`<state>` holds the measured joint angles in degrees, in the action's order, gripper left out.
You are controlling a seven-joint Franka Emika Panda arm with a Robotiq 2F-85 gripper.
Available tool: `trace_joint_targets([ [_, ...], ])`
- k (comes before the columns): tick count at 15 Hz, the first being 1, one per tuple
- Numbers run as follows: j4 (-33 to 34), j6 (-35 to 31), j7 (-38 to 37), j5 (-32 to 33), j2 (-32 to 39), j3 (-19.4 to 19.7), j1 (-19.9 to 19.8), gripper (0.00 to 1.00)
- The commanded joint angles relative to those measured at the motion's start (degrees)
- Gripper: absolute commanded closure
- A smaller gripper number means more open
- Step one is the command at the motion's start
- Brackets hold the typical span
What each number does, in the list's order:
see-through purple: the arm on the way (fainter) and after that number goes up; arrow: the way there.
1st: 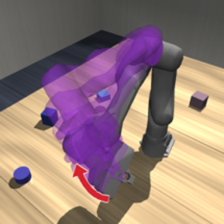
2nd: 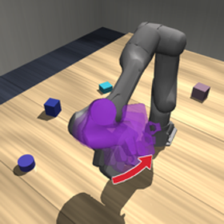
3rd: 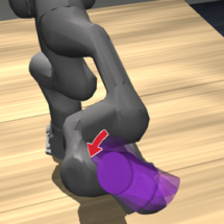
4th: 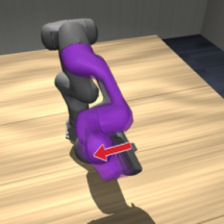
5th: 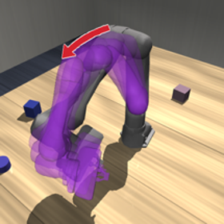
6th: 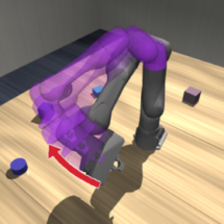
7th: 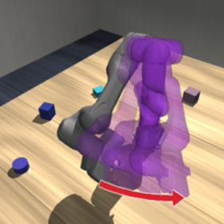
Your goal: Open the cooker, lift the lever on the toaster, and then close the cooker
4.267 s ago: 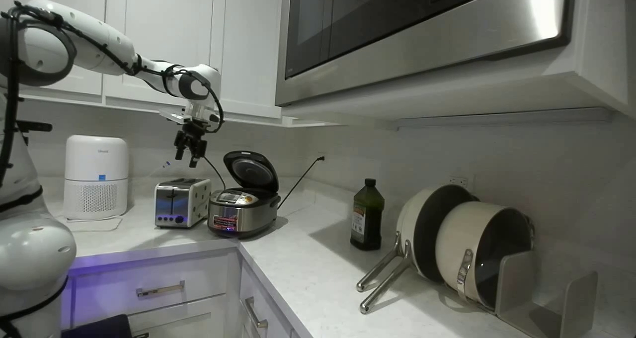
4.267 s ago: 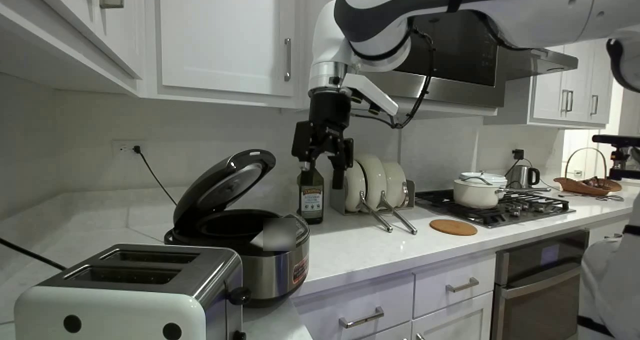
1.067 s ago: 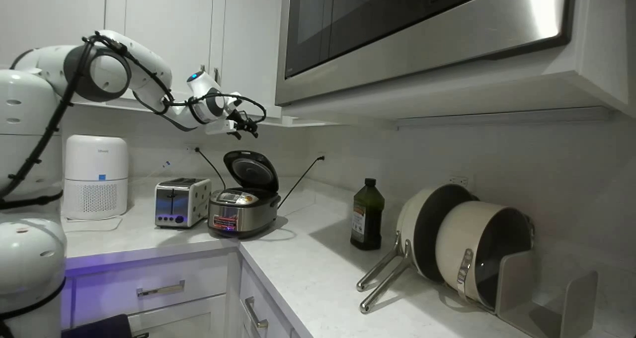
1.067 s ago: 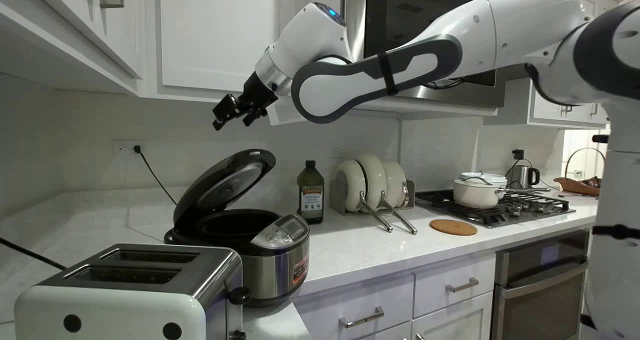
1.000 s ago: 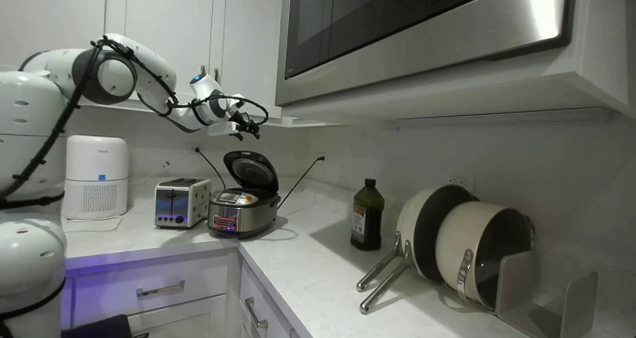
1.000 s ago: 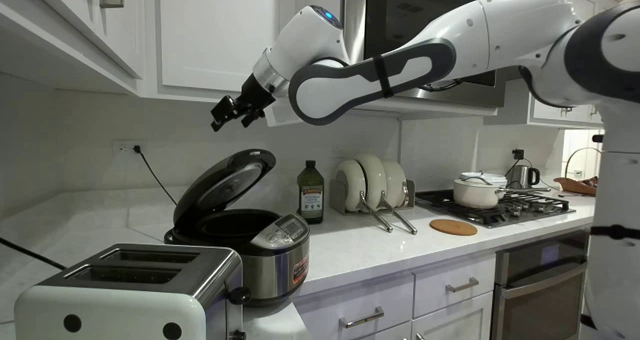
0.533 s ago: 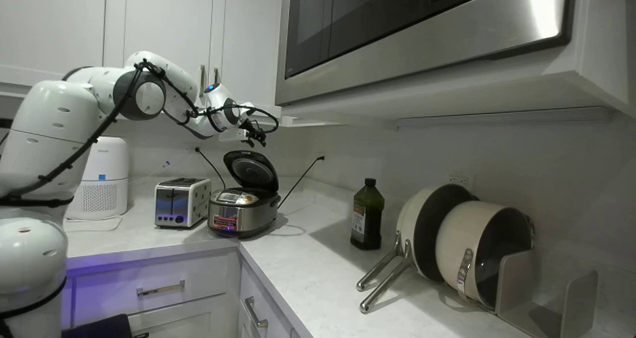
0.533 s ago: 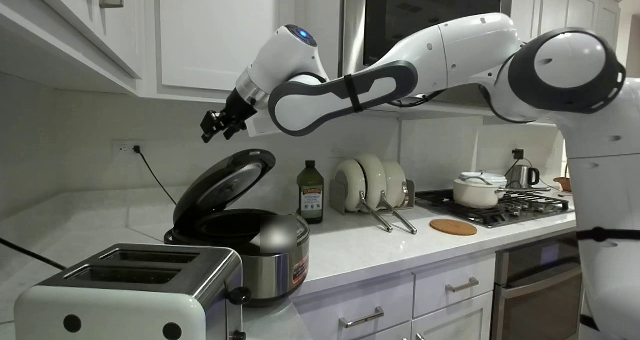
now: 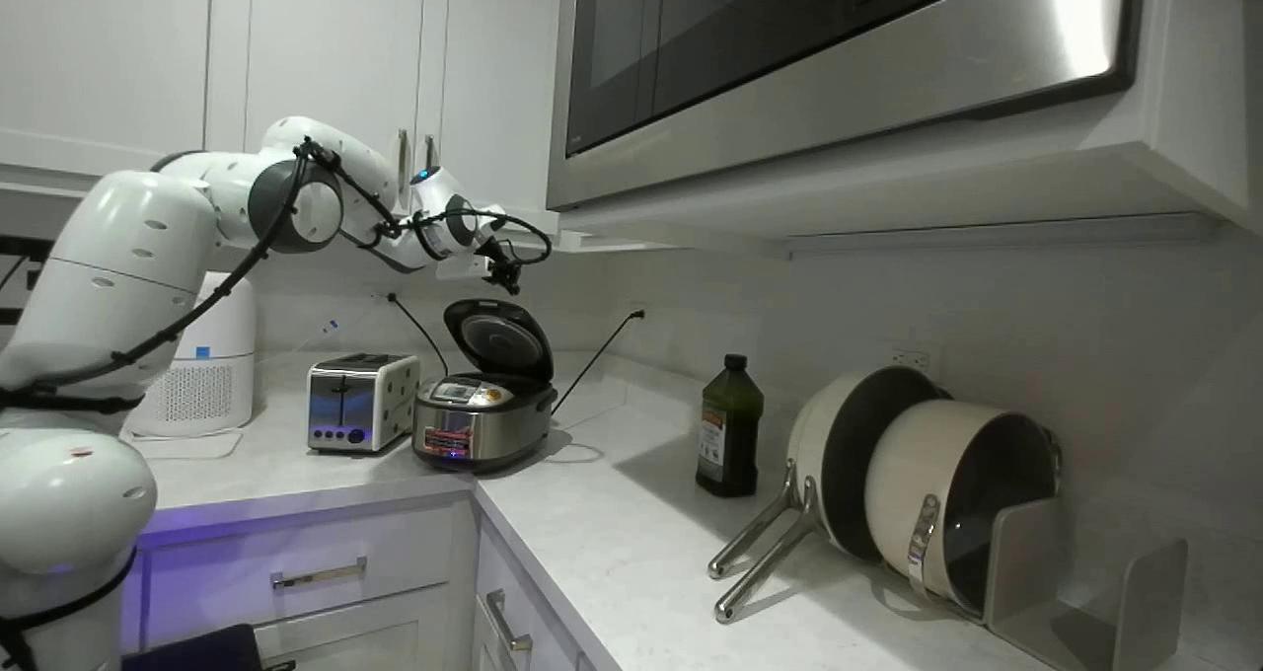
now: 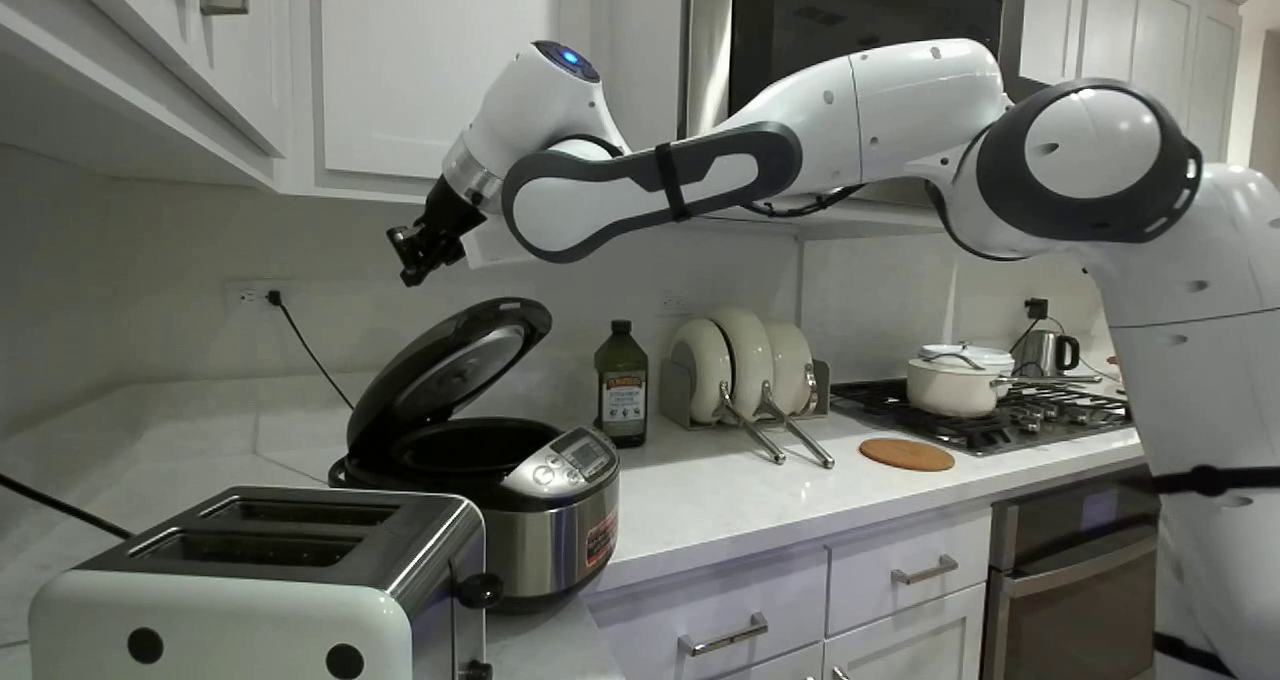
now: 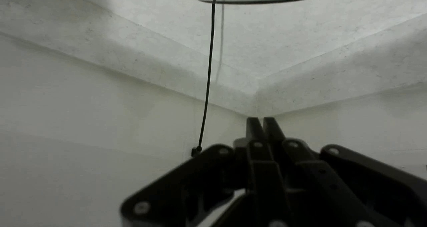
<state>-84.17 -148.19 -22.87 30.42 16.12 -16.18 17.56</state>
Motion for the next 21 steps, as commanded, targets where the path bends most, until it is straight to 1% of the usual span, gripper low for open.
trace_joint_targets([
  [1, 5.5, 7.4, -0.6, -1.8, 1.6, 4.1, 5.4, 1.00],
  [5, 9.4, 17.8, -0.4, -4.2, 2.6, 5.2, 7.7, 1.00],
  [9, 13.7, 27.7, 0.5, -8.1, 4.3, 4.7, 8.0, 1.00],
  [14, 21.1, 39.6, -0.5, -14.3, 8.0, 4.9, 8.1, 1.00],
  [18, 27.4, 48.0, -1.9, -17.2, 11.6, 5.4, 8.6, 1.00],
  [21, 32.0, 53.1, -2.6, -18.6, 14.3, 5.9, 9.1, 1.00],
])
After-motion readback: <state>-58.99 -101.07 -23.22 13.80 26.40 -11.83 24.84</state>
